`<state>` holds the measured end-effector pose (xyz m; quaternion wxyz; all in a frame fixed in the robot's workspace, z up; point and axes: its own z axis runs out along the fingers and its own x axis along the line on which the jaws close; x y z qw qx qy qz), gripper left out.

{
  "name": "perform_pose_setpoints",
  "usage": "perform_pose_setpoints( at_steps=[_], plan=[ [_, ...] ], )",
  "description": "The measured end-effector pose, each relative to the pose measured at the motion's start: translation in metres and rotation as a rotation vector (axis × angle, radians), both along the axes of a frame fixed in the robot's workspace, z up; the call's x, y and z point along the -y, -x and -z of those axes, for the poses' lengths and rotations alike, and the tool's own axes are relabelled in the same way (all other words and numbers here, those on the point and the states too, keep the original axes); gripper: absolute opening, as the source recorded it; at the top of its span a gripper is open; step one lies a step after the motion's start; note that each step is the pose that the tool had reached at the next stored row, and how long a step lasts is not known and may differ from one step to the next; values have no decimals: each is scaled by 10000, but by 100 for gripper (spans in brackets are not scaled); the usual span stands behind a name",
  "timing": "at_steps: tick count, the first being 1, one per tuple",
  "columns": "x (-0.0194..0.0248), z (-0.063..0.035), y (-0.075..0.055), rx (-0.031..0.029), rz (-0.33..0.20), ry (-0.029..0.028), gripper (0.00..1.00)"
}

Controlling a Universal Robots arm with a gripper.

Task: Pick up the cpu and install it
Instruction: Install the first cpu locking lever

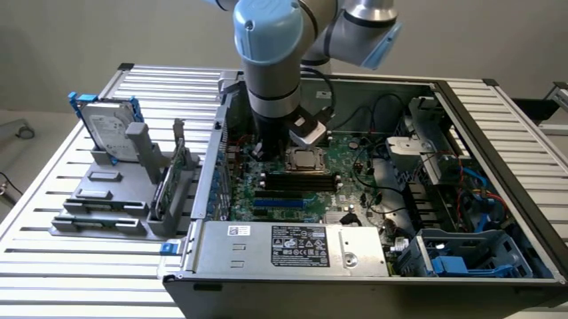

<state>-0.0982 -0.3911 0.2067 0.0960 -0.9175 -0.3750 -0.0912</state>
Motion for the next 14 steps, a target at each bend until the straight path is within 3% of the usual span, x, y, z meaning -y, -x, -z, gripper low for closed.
perform_pose_setpoints(
  at_steps=[4,9,14],
  plan=[
    [-84,-44,0,-67,-175,2,11],
    [-137,-157,1,-203,-493,32,11],
    [-180,-264,2,-298,-857,83,11]
  ],
)
